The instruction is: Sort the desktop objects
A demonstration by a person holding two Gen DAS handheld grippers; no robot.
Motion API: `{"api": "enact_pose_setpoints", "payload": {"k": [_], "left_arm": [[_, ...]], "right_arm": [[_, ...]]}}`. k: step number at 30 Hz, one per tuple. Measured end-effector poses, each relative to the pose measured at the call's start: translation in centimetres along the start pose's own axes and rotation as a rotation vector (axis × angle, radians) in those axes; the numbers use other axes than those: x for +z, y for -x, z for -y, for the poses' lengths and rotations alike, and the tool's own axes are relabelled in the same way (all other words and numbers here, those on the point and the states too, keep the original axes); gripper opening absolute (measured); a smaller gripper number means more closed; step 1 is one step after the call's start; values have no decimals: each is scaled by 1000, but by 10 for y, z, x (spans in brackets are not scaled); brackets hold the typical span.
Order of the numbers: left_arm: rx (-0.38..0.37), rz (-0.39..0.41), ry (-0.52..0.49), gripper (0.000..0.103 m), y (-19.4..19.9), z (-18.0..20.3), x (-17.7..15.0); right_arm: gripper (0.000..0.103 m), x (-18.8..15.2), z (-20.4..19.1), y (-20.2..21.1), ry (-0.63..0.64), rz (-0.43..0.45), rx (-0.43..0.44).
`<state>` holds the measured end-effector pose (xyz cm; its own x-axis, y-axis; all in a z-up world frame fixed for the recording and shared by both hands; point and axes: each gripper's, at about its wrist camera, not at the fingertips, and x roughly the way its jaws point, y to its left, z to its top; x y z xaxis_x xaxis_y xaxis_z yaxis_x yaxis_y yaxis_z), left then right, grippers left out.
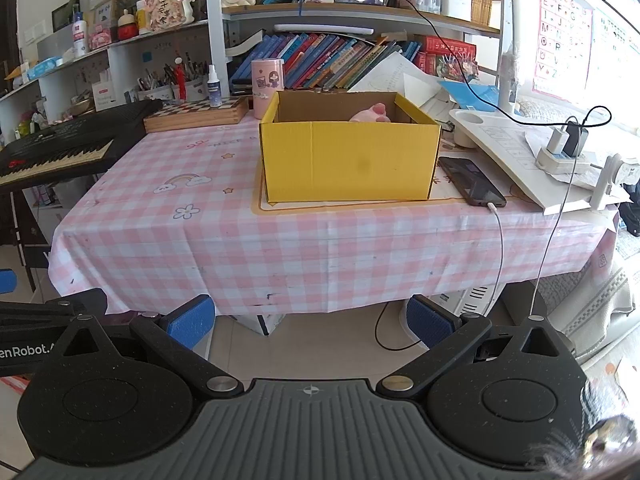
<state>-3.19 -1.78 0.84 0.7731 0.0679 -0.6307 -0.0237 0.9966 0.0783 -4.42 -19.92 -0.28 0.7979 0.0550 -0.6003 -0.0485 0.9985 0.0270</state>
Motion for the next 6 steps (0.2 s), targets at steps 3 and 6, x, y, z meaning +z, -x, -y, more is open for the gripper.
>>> {"api": "enact_pose_setpoints", "payload": {"k": [3,6], "left_arm": [[-3,-3,2,102,0,-1,0],[-12,-9,5,102,-2,-2,2]], "right_arm": [[103,0,0,0,0,-1,1],[103,1,0,-1,-3,-7,2]]}}
